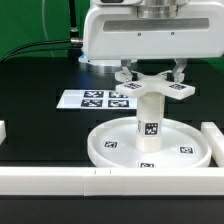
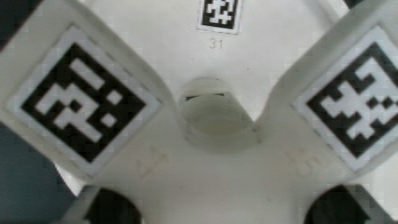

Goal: Assemble round table

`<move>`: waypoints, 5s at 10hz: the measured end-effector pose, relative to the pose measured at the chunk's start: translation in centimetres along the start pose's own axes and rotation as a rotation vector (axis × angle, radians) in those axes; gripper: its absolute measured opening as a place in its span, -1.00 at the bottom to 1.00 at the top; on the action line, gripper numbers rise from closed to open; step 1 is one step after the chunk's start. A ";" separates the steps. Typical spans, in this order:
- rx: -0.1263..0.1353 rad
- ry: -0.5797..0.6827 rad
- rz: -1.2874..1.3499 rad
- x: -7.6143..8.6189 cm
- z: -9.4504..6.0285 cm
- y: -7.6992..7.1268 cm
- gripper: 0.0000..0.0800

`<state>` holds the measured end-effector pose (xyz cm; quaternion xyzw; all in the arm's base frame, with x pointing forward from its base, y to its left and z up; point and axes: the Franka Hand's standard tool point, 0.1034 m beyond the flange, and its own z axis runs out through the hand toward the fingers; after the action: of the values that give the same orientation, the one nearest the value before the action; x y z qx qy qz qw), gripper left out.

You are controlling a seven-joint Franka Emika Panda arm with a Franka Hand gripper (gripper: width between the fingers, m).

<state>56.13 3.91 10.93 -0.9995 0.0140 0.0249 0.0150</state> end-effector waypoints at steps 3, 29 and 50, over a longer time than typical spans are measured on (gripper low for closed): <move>0.000 0.000 0.000 0.0 0.0 0.0 0.11; 0.266 0.036 1.873 0.1 0.2 0.2 0.11; 0.118 0.197 0.086 1.5 -3.5 0.4 0.62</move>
Offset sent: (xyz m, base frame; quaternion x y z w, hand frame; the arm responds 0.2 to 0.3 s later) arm 0.0000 0.0000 0.0000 0.0000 0.0000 0.0000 1.0000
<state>57.79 3.41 14.29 -0.9929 0.0599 -0.0737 0.0714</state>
